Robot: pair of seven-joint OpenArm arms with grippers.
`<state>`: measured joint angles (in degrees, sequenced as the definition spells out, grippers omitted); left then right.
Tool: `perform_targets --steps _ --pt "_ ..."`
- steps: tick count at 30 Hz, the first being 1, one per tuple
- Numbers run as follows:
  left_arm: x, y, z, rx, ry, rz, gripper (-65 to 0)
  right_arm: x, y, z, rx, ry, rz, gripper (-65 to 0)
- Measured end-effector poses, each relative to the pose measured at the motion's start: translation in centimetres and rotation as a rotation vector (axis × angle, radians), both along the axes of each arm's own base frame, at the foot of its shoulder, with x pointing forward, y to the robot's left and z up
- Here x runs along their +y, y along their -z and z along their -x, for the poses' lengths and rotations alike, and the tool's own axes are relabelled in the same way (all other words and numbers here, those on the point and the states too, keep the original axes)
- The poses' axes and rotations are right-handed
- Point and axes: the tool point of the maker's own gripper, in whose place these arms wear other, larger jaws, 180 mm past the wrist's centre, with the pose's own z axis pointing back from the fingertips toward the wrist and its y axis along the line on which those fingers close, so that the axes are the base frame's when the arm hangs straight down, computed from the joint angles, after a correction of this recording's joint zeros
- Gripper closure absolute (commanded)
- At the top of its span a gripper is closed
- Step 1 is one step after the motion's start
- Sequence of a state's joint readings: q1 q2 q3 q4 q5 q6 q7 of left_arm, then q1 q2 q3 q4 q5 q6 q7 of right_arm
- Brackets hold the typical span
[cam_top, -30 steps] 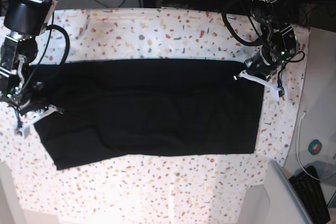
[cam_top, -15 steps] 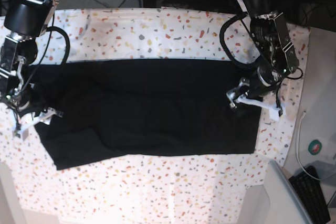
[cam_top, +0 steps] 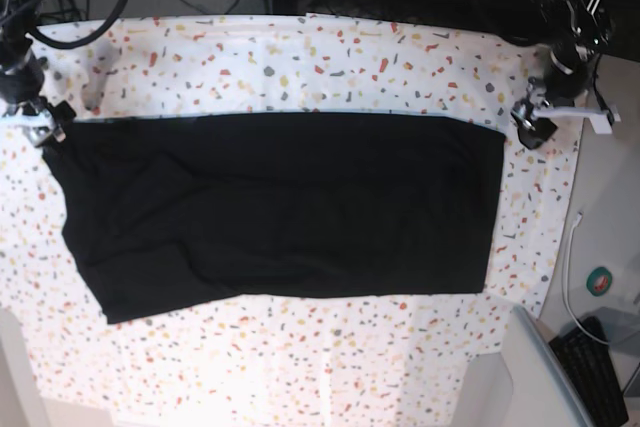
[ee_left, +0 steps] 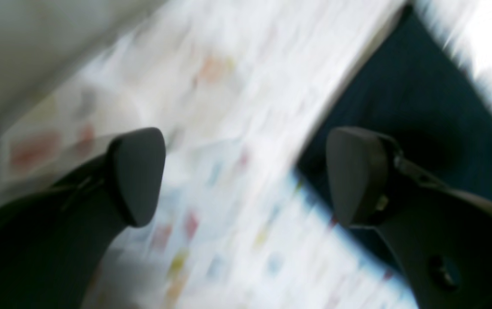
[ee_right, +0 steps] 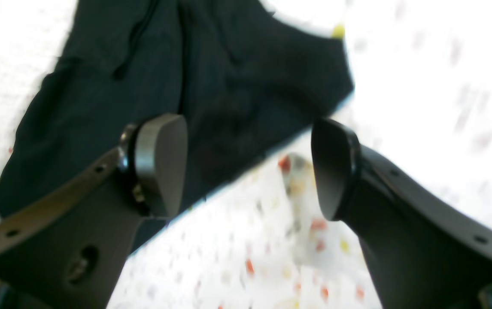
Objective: Layout the t-shirt on the table in an organized manner, then fold the t-shirt properly
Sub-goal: 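Pull the held shirt edge taut with both grippers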
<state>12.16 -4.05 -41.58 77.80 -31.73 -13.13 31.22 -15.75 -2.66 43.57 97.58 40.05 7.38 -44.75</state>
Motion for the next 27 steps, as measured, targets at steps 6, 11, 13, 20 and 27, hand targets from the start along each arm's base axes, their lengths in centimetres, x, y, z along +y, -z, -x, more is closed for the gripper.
perform_targets --steps 6,11,13,20,27 --pt "-3.7 1.7 -0.6 -0.050 0.066 0.027 -55.5 0.9 3.0 0.9 0.019 0.044 -0.169 -42.8" --pt "-4.4 1.0 -0.8 -0.055 0.088 -0.006 -55.0 1.7 3.9 1.3 0.039 0.045 -0.198 -42.6" --pt "-3.5 -0.2 -1.5 -0.064 0.034 -0.032 -46.4 1.4 3.9 1.5 0.047 0.043 -0.191 -42.5" --pt "-1.1 -3.0 -4.0 0.022 0.083 -0.232 0.0 0.4 3.4 1.0 0.038 0.034 -0.166 -42.5" --pt "-3.6 -0.9 -4.7 0.164 0.153 -0.124 -18.8 0.1 3.4 1.1 0.041 0.034 -0.157 -42.5"
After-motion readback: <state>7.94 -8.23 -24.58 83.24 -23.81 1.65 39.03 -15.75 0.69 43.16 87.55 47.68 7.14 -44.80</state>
